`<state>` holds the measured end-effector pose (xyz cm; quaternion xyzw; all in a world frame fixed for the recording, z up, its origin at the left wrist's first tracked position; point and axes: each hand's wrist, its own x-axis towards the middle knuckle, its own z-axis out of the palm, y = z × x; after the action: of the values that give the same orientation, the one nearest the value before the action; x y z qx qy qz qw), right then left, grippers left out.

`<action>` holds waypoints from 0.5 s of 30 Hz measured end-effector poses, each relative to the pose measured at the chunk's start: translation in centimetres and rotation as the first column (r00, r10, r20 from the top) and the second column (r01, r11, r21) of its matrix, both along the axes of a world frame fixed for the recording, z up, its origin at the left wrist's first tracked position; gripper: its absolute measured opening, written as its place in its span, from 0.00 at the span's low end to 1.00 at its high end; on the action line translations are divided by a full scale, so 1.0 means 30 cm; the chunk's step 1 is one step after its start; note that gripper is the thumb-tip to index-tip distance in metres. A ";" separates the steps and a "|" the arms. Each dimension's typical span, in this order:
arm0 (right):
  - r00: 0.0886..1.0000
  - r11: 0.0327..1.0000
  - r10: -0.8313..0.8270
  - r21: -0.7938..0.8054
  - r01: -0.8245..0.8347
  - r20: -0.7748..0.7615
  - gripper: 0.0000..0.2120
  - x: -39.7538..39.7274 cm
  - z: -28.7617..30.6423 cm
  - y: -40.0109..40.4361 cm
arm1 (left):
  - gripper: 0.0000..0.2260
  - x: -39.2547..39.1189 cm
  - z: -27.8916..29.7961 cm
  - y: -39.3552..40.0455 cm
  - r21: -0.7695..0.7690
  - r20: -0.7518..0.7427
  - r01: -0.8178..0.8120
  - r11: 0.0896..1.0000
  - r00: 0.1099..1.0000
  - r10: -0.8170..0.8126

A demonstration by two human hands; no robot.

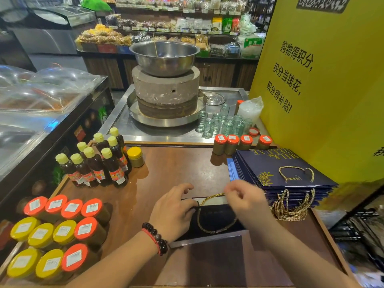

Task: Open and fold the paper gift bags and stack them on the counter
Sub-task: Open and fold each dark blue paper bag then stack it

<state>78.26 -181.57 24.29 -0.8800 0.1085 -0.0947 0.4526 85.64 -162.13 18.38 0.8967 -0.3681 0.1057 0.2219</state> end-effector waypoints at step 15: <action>0.924 0.927 0.194 0.369 -0.064 -0.328 0.06 -0.018 -0.169 0.171 | 0.05 0.006 -0.014 -0.006 -0.010 -0.066 -0.010 1.000 0.998 0.009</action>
<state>77.71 -176.43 19.21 -0.7926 0.1452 0.1188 0.5801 85.84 -162.29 17.96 0.9003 -0.3557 0.0791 0.2379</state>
